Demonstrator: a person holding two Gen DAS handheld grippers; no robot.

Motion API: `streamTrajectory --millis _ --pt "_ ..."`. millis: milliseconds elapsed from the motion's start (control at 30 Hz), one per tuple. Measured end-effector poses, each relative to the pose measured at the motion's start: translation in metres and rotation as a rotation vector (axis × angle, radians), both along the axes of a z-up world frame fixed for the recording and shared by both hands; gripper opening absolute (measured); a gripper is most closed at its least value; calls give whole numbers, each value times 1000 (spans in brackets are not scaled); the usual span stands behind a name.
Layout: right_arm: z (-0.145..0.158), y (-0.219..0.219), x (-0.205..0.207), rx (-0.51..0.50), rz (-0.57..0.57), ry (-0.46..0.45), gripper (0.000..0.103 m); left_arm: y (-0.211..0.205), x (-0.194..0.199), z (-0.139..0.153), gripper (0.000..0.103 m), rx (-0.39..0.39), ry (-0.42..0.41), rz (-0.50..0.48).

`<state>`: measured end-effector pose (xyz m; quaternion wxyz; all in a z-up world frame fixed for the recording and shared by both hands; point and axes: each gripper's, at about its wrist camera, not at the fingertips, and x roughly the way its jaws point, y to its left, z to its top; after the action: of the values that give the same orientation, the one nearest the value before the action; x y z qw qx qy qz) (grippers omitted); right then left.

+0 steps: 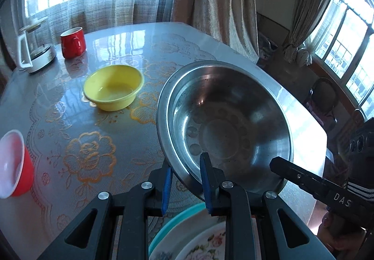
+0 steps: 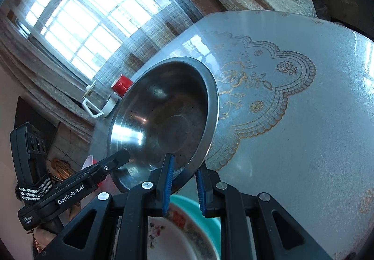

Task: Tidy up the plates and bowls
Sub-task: 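Lift the steel bowl with the left gripper and carry it toward the plate stack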

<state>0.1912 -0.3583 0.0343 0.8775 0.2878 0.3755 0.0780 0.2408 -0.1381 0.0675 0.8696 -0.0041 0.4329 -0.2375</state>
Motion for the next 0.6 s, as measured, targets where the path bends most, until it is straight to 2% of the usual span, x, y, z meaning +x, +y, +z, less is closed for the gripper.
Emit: streamTrajectory --millis 300,600 --pt "11 35 -9 -8 51 -28 18 47 -39 6 24 -38 -52 80" --pt "12 74 -15 -11 122 -34 18 90 -75 5 24 -72 -66 163"
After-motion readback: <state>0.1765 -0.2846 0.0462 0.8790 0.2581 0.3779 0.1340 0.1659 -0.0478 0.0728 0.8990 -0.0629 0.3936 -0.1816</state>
